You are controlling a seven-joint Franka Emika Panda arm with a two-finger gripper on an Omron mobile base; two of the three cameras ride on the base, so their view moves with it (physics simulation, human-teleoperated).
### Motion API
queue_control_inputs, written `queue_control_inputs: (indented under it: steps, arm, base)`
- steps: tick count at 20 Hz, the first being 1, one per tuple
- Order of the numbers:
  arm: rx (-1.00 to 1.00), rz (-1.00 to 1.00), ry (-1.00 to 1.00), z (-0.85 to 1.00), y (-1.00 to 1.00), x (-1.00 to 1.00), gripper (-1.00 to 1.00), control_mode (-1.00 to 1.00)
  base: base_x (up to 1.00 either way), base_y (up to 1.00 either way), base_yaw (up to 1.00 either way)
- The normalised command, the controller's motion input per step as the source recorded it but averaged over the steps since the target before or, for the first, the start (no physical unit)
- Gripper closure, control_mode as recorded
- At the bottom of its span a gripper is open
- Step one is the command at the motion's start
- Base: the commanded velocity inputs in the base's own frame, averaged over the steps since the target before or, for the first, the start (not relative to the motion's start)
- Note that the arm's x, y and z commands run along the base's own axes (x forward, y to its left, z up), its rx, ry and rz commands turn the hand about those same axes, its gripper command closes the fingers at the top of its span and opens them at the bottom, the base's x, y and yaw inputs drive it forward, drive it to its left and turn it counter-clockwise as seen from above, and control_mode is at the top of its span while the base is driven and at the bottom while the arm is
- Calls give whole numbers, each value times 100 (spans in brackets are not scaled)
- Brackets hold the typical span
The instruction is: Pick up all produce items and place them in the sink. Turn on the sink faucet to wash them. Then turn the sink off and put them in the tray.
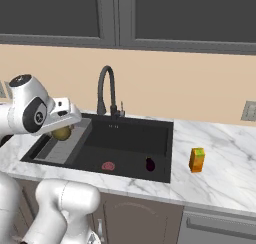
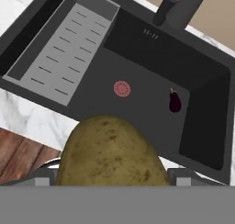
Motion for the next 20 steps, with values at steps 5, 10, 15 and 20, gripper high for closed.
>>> queue_control_inputs:
  steps: [5, 10, 15, 20]
  arm:
    - [0, 2, 1, 0, 19, -1, 100, -100]
    - [-1, 11, 1, 0, 83, 12, 100, -100]
    - [0, 14, 6, 0, 93, 24, 100, -100]
    - [0, 17, 9, 0, 86, 39, 100, -100]
  base:
    - [0, 0, 0]
    - [0, 0, 0]
    - [0, 0, 0]
    - [0, 0, 0]
